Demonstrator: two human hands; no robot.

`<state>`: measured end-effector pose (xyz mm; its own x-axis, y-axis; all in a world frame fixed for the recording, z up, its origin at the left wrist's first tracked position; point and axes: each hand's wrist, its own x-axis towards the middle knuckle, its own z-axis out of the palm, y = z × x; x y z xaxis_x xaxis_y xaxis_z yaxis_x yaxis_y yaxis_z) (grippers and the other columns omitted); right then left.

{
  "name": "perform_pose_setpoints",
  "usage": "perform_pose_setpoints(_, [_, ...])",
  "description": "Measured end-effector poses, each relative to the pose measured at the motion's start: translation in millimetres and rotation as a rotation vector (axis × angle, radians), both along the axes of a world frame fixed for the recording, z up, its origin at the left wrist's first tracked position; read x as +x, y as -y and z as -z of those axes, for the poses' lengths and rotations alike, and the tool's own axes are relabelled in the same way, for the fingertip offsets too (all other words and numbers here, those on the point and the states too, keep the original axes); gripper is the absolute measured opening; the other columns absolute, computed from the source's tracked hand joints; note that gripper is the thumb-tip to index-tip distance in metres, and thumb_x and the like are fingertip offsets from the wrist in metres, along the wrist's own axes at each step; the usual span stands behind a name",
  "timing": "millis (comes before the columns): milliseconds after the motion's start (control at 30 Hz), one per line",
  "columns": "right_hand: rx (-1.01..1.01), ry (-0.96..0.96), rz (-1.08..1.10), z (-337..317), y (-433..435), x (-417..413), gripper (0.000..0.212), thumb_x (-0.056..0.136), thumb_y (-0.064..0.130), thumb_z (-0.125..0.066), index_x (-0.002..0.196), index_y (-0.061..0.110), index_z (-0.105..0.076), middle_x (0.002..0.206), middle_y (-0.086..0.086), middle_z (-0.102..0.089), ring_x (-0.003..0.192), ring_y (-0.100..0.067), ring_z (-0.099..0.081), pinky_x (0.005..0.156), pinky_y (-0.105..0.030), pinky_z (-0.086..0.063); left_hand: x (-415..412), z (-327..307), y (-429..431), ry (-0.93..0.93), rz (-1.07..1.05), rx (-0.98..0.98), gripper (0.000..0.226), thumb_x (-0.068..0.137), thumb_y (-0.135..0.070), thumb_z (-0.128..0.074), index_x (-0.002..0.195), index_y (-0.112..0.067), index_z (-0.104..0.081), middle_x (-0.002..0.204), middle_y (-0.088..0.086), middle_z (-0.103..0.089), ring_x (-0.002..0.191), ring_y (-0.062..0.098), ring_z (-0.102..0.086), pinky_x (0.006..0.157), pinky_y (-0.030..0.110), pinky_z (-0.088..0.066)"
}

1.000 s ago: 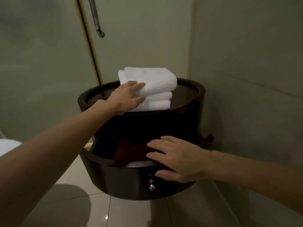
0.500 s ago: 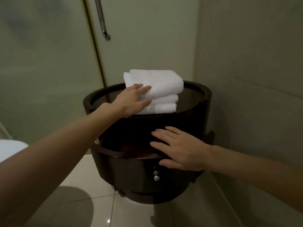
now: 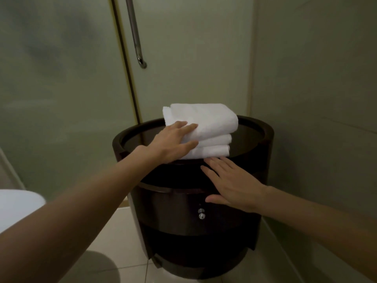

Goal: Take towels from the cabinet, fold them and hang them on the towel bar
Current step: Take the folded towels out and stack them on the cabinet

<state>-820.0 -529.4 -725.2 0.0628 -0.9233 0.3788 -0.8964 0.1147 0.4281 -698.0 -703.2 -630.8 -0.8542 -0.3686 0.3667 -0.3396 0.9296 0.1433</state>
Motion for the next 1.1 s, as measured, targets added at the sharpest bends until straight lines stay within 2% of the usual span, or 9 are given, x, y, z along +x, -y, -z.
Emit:
perform_pose_setpoints(67, [-0.018, 0.002, -0.006, 0.1, 4.7, -2.3, 0.081, 0.09, 0.065, -0.036, 0.137, -0.001, -0.047, 0.137, -0.022, -0.051, 0.129, -0.033, -0.049, 0.108, -0.046, -0.039, -0.8, -0.2, -0.3, -0.001, -0.005, 0.0, 0.06, 0.092, -0.05, -0.048, 0.147, -0.035, -0.03, 0.154, 0.002, -0.029, 0.139, 0.025, -0.03, 0.112, 0.047, -0.029])
perform_pose_setpoints(200, [-0.12, 0.001, -0.029, 0.5, 11.7, -2.1, 0.079, 0.079, 0.057, -0.066, 0.129, -0.002, -0.055, 0.125, -0.018, -0.06, 0.115, -0.03, -0.058, 0.099, -0.042, -0.048, -1.9, -1.1, 1.2, -0.005, -0.01, -0.007, 0.059, 0.092, -0.05, -0.048, 0.147, -0.036, -0.031, 0.154, 0.0, -0.03, 0.139, 0.025, -0.031, 0.11, 0.047, -0.031])
perform_pose_setpoints(367, [-0.25, 0.066, -0.07, 4.2, 24.6, -3.4, 0.077, 0.065, 0.044, -0.083, 0.122, -0.002, -0.06, 0.112, -0.013, -0.061, 0.099, -0.027, -0.059, 0.087, -0.038, -0.053, -2.3, -0.8, 2.5, -0.018, -0.006, 0.005, 0.056, 0.092, -0.049, -0.048, 0.145, -0.037, -0.033, 0.152, -0.002, -0.033, 0.137, 0.024, -0.034, 0.11, 0.044, -0.032])
perform_pose_setpoints(600, [-0.371, 0.131, -0.059, 13.0, 36.8, -0.9, 0.065, 0.057, 0.031, -0.09, 0.11, 0.004, -0.065, 0.103, -0.01, -0.062, 0.092, -0.026, -0.059, 0.08, -0.038, -0.053, -2.0, -1.1, 5.0, -0.04, -0.008, 0.019, 0.053, 0.093, -0.05, -0.047, 0.144, -0.038, -0.036, 0.15, -0.004, -0.036, 0.133, 0.024, -0.039, 0.107, 0.044, -0.035])
perform_pose_setpoints(733, [-0.421, 0.147, -0.055, 15.8, 39.5, -0.4, 0.061, 0.054, 0.027, -0.091, 0.105, 0.005, -0.066, 0.1, -0.009, -0.062, 0.088, -0.025, -0.059, 0.077, -0.036, -0.052, -1.8, 0.3, 5.7, -0.04, -0.006, 0.025, 0.065, 0.082, -0.06, -0.038, 0.143, -0.039, -0.036, 0.148, -0.005, -0.038, 0.132, 0.023, -0.041, 0.106, 0.045, -0.037])
perform_pose_setpoints(1000, [-0.463, 0.177, -0.03, 18.9, 45.1, 0.4, 0.053, 0.052, 0.022, -0.09, 0.096, 0.007, -0.066, 0.093, -0.008, -0.061, 0.082, -0.025, -0.058, 0.072, -0.033, -0.045, -0.6, 0.6, 4.7, -0.038, -0.005, 0.02, 0.069, 0.078, -0.06, -0.037, 0.143, -0.039, -0.036, 0.149, -0.004, -0.038, 0.133, 0.023, -0.04, 0.107, 0.044, -0.036])
perform_pose_setpoints(1100, [-0.48, 0.173, -0.021, 19.1, 47.1, 0.9, 0.049, 0.051, 0.019, -0.09, 0.093, 0.007, -0.067, 0.089, -0.007, -0.061, 0.08, -0.025, -0.057, 0.072, -0.03, -0.038, 1.1, 2.0, 4.8, -0.028, -0.006, 0.011, 0.07, 0.077, -0.06, -0.037, 0.144, -0.039, -0.035, 0.149, -0.004, -0.037, 0.133, 0.024, -0.039, 0.106, 0.045, -0.036])
